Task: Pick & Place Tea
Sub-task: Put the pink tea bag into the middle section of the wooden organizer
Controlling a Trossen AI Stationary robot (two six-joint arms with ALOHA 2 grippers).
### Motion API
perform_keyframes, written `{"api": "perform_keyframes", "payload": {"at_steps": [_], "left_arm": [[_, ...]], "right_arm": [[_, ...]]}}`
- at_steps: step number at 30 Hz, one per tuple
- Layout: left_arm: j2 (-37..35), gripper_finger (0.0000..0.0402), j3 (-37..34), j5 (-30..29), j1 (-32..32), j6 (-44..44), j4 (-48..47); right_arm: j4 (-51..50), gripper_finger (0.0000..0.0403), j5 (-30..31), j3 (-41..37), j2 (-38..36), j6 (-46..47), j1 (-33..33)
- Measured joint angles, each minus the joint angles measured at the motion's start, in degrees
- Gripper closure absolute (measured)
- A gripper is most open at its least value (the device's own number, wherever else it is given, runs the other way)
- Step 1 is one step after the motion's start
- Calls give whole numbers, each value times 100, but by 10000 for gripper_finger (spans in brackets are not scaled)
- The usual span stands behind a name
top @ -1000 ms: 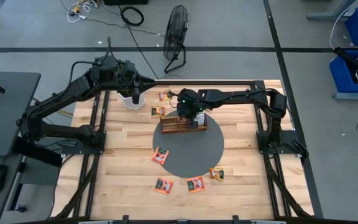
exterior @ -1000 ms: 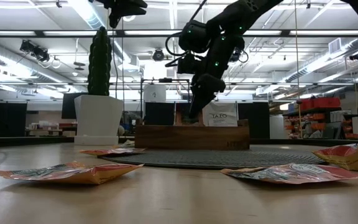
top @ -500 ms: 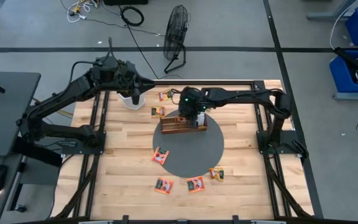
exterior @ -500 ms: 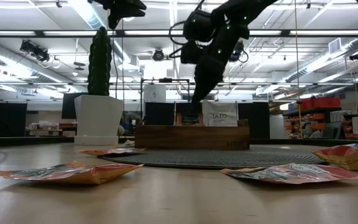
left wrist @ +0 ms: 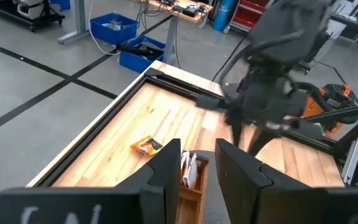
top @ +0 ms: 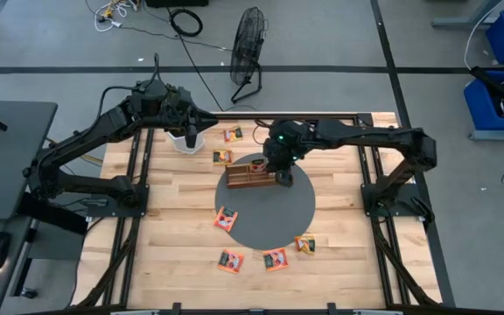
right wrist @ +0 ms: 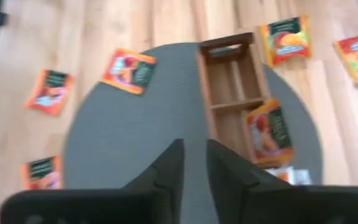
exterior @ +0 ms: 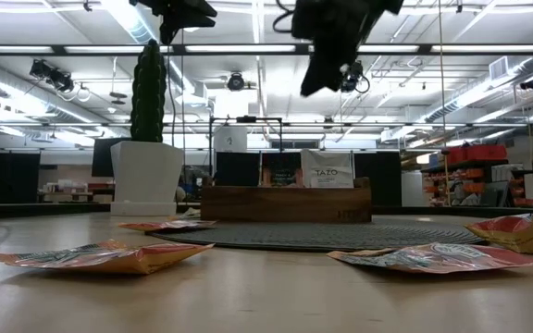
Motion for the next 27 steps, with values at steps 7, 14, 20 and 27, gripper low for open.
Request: {"api": "perform_keyframes", "payload": {"at_steps": [7, 14, 20, 27], "left_arm": [[2, 298, 0, 2, -13, -20, 2], [2, 298, 0, 1, -13, -23, 2], [2, 298, 0, 2, -13, -26, -4], [19, 298, 0, 2, -13, -34, -60]], "right_arm": [[-301, 394, -256, 0, -398, 388, 333], [-1138, 399, -513, 0, -525, 598, 797], [-1892, 398, -549, 0, -536, 634, 1369], [-2126, 400, -320, -2, -536, 619, 1862]]}}
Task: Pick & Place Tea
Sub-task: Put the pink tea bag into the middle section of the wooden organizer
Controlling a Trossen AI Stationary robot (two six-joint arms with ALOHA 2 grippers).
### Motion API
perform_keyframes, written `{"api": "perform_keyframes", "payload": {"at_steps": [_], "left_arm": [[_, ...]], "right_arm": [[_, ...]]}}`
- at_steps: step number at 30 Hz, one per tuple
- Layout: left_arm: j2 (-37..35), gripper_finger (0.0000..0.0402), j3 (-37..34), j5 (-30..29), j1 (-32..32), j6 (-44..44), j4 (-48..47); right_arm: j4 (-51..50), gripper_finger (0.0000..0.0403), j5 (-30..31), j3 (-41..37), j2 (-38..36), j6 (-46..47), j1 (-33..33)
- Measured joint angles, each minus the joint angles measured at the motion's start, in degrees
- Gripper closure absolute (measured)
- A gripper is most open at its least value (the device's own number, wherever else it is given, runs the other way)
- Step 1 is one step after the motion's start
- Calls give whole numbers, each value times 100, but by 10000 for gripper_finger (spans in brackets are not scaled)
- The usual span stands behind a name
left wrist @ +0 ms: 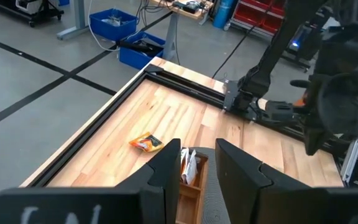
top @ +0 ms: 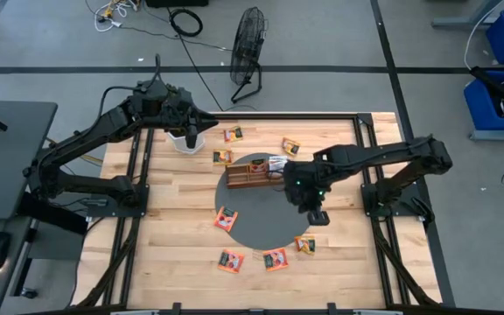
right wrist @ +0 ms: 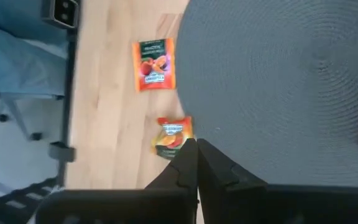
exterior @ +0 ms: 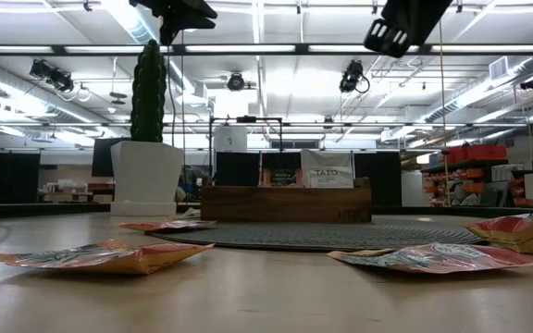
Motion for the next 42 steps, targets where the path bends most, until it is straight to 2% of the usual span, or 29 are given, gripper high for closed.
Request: {"api": "perform_keyframes", "payload": {"at_steps": [2, 6, 12, 17, 22, 25, 30, 38, 42], "left_arm": [[0, 298, 0, 7, -7, -77, -15], [0, 298, 0, 72, -123, -84, -59], [0, 298, 0, 87, -391, -97, -74], [0, 298, 0, 87, -655, -99, -71], [0, 298, 0, 87, -905, -253, -75], [0, 298, 0, 85, -1016, -421, -81], [0, 298, 0, -113, -1222, -825, -72], [0, 298, 0, -358, -1454, -1305, -67], [0, 298, 0, -353, -1600, -1454, -65]], "right_arm": [[56, 401, 135, 0, 0, 90, 80], [213, 401, -302, 0, 19, 171, 214], [296, 402, -319, -7, 98, 387, 350], [742, 402, -320, -404, 109, 793, 537], [1864, 403, -233, -1042, 12, 1847, 826], [2659, 403, 154, -1337, -52, 2512, 1066], [3381, 402, 733, -1766, -50, 3648, 1476], [5160, 375, 1166, -2494, -48, 5472, 2365], [5584, 363, 1386, -2588, -48, 6034, 2909]]}}
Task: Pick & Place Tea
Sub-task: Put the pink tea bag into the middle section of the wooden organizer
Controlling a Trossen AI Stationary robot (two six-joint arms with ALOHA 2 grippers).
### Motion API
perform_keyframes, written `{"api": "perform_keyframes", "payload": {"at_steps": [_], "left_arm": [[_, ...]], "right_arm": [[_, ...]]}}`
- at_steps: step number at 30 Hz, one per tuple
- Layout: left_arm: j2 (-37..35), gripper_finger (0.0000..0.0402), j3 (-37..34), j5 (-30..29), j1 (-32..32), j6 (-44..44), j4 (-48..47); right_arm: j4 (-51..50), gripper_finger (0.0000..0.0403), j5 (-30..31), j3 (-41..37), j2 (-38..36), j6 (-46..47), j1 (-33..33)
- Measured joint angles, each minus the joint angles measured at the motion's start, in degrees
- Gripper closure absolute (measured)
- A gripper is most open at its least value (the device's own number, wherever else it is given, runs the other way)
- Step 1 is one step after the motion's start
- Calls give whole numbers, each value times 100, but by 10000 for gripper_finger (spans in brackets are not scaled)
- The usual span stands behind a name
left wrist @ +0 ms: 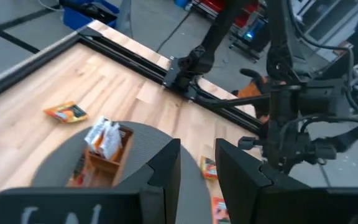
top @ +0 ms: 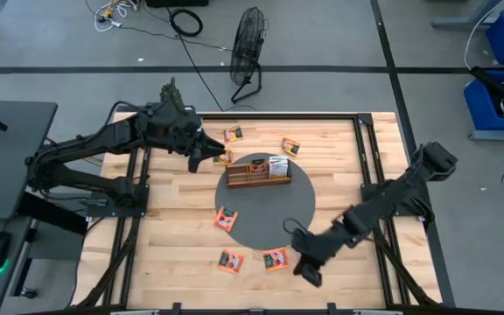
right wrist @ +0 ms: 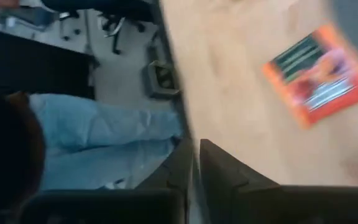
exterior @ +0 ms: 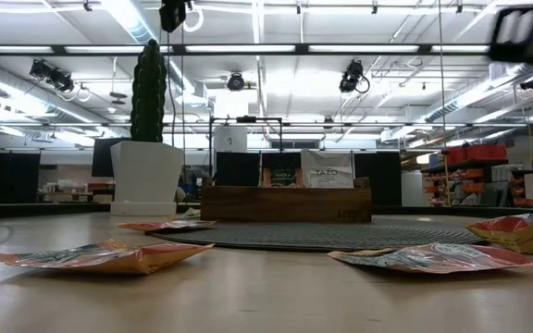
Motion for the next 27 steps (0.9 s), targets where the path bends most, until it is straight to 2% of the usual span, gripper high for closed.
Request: {"api": "perform_keyframes", "payload": {"at_steps": [6, 10, 16, 19, 24, 27], "left_arm": [[0, 298, 0, -5, -254, -255, 2], [0, 298, 0, -1, -428, -252, 3], [0, 298, 0, -3, -635, -249, 1], [0, 298, 0, -3, -725, -244, -1], [0, 298, 0, 0, -875, 53, 1], [0, 298, 0, 1, -931, 182, -3]], "right_arm": [[-234, 334, 1299, 0, 0, 1200, 464], [-360, 298, 2013, -4, 34, 2169, 560], [-250, 222, 2288, -4, 387, 3371, 610], [-85, 196, 2591, -4, 652, 4040, 741], [103, 186, 3487, -4, 1023, 5328, 959], [245, 191, 3489, -4, 1217, 5793, 982]]}}
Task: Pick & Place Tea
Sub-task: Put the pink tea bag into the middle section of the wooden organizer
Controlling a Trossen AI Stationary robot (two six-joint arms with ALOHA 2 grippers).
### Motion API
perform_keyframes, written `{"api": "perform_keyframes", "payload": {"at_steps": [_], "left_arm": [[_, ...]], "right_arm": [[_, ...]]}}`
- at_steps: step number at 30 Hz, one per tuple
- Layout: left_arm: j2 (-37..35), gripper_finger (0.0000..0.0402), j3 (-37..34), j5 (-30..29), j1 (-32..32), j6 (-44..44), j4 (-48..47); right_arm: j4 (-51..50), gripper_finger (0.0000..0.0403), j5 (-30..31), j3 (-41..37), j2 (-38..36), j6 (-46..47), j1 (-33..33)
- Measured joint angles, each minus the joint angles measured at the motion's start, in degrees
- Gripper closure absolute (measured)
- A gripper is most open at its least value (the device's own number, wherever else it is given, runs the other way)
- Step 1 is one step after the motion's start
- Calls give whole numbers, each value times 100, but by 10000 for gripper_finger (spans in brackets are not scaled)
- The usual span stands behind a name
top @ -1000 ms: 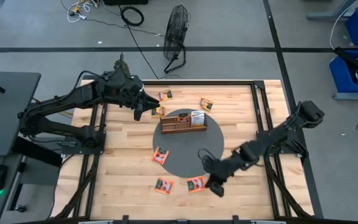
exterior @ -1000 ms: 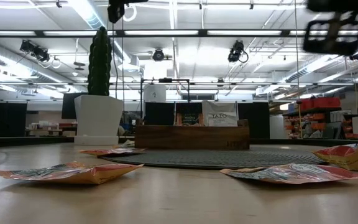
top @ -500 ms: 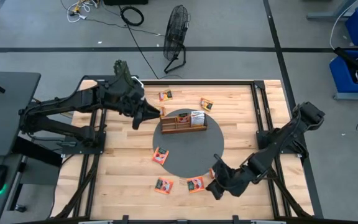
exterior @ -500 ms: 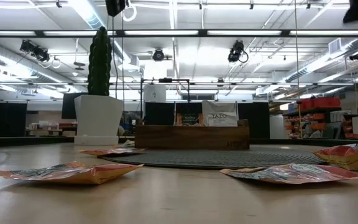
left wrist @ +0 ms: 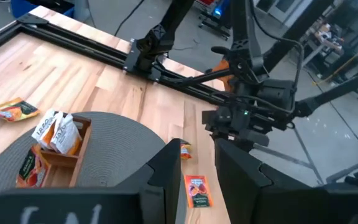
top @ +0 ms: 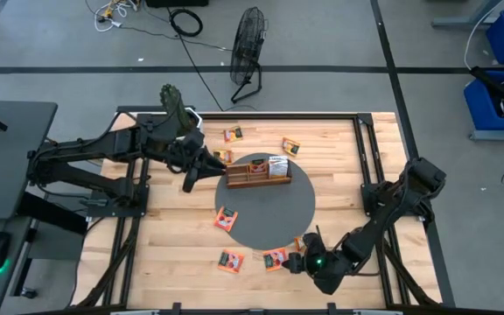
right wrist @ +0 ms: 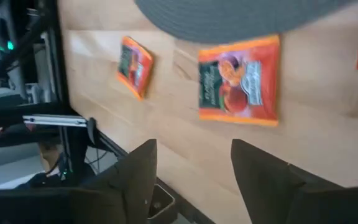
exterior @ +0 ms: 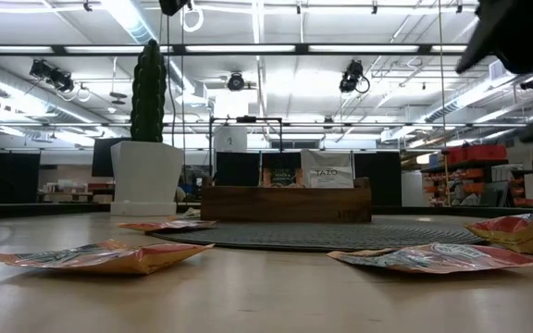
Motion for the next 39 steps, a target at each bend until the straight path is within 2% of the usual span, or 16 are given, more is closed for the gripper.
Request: {"api": "perform_keyframes", "payload": {"at_steps": [8, 24, 39], "left_arm": [[0, 298, 0, 0, -46, 39, -1], [0, 298, 0, 0, -44, 35, -3], [0, 298, 0, 0, -41, -8, -8]], "right_arm": [[449, 199, -552, 2, 581, 612, 0], [-294, 199, -691, 2, 674, 629, -228], [460, 201, -761, 24, 1020, 374, -453]]}}
